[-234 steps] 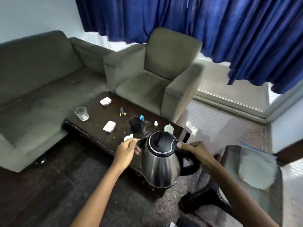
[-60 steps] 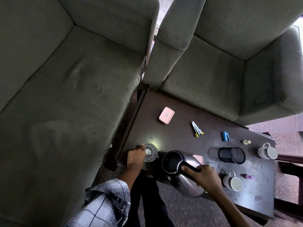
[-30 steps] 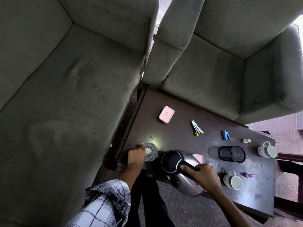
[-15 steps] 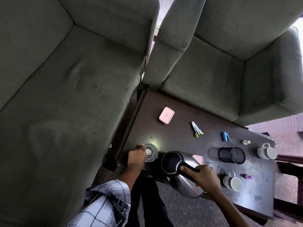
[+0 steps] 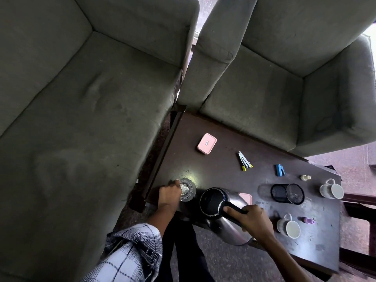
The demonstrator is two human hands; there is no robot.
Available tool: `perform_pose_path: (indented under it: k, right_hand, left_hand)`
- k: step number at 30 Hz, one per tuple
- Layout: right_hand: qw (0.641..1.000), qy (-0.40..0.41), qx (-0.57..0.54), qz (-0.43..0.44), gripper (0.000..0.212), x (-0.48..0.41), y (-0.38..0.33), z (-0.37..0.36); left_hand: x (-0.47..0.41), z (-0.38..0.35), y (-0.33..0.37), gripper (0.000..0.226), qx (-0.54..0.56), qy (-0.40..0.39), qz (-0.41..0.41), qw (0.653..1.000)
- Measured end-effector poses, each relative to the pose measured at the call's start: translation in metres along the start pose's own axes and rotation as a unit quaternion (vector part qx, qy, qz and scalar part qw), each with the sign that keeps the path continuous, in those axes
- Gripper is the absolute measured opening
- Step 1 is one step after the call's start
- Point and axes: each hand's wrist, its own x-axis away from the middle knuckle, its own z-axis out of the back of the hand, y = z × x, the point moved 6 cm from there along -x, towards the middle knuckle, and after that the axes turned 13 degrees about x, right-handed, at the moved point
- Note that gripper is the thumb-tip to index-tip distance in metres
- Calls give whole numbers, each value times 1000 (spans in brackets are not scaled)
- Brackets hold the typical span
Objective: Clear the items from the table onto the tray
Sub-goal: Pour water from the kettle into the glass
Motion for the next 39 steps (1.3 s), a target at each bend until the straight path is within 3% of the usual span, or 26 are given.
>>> perform_pose_path:
  k: [39]
  right_hand:
    - [1000,3,-5,-1,66,1,2,-2]
  left_hand:
    - [3,0,1,46,10,-3,7,1000]
